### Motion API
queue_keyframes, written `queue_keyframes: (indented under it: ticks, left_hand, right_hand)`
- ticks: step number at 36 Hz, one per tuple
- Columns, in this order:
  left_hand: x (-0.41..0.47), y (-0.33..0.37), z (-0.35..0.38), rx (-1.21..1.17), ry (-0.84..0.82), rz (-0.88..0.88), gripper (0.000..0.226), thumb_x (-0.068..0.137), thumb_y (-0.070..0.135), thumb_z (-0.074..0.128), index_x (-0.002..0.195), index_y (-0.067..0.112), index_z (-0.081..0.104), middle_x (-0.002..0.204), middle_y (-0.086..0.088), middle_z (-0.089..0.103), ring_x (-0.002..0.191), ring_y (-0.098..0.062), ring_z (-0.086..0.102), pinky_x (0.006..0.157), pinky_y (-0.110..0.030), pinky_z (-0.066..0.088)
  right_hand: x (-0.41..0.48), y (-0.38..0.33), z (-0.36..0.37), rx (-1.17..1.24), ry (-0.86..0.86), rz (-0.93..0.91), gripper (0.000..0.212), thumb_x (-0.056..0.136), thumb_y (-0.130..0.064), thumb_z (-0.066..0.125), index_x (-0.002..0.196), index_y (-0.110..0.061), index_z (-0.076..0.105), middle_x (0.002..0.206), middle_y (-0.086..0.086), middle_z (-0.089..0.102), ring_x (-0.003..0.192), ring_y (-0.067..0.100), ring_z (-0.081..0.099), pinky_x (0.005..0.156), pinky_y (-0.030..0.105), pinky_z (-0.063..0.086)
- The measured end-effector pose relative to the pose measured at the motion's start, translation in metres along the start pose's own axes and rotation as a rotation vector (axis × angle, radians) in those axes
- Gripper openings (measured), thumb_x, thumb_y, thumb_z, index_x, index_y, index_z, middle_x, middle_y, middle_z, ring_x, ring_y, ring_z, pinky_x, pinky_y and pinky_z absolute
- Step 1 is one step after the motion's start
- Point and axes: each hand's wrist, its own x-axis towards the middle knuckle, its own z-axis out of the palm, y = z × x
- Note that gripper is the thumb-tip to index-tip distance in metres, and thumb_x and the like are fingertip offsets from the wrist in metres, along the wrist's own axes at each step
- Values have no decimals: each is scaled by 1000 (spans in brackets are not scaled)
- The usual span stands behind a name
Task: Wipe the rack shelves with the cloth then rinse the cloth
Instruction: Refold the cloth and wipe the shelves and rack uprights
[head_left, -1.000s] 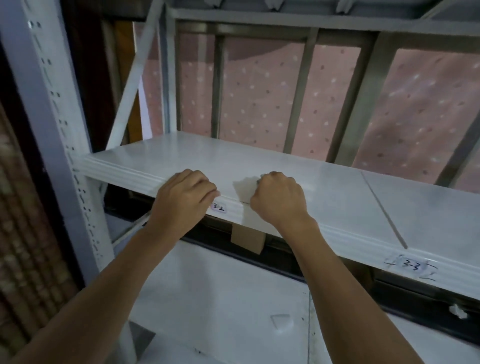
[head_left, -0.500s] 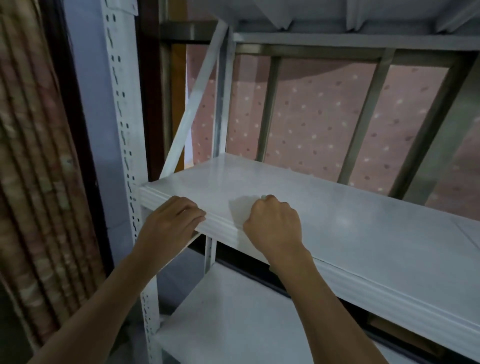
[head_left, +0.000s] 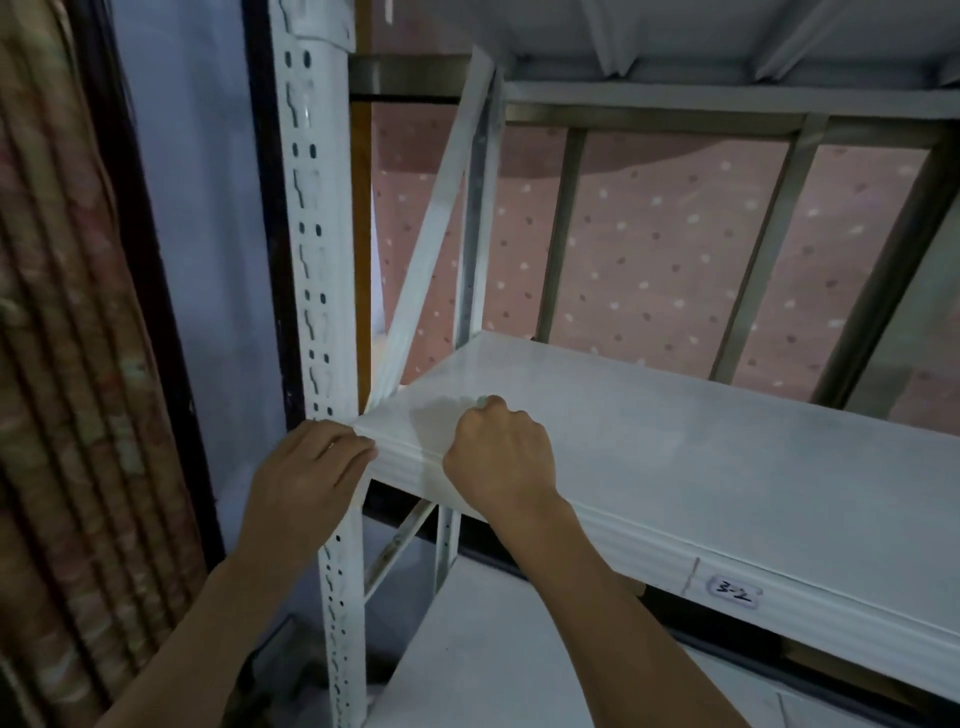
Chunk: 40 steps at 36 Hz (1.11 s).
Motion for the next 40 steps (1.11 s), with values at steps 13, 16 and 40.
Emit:
queue_keyframes:
  ticks: [13, 16, 40]
  left_hand:
    - [-11, -52, -6, -162, 60, 10, 32, 93, 16, 72, 65, 0, 69, 76, -10, 67, 67, -27, 61, 63, -41, 51]
    - [-13, -51, -7, -186, 64, 53, 30, 90, 14, 75, 63, 3, 66, 72, -8, 66, 65, -25, 60, 61, -36, 50]
    - [37, 114, 17, -574, 73, 232, 41, 90, 6, 66, 52, 6, 53, 59, -7, 55, 53, -25, 47, 52, -37, 41]
  right_hand:
    - [46, -74, 33, 23, 19, -113, 28, 94, -17, 46, 109, -3, 65, 110, 16, 59, 85, 35, 64, 65, 32, 34]
    - [53, -76, 36, 61, -15, -121, 22, 92, -18, 50, 102, -4, 63, 96, 13, 57, 80, 36, 62, 63, 32, 35]
    - [-24, 57, -56, 1062, 13, 450, 15, 86, -22, 75, 92, -9, 80, 56, -2, 60, 46, 10, 49, 40, 22, 34]
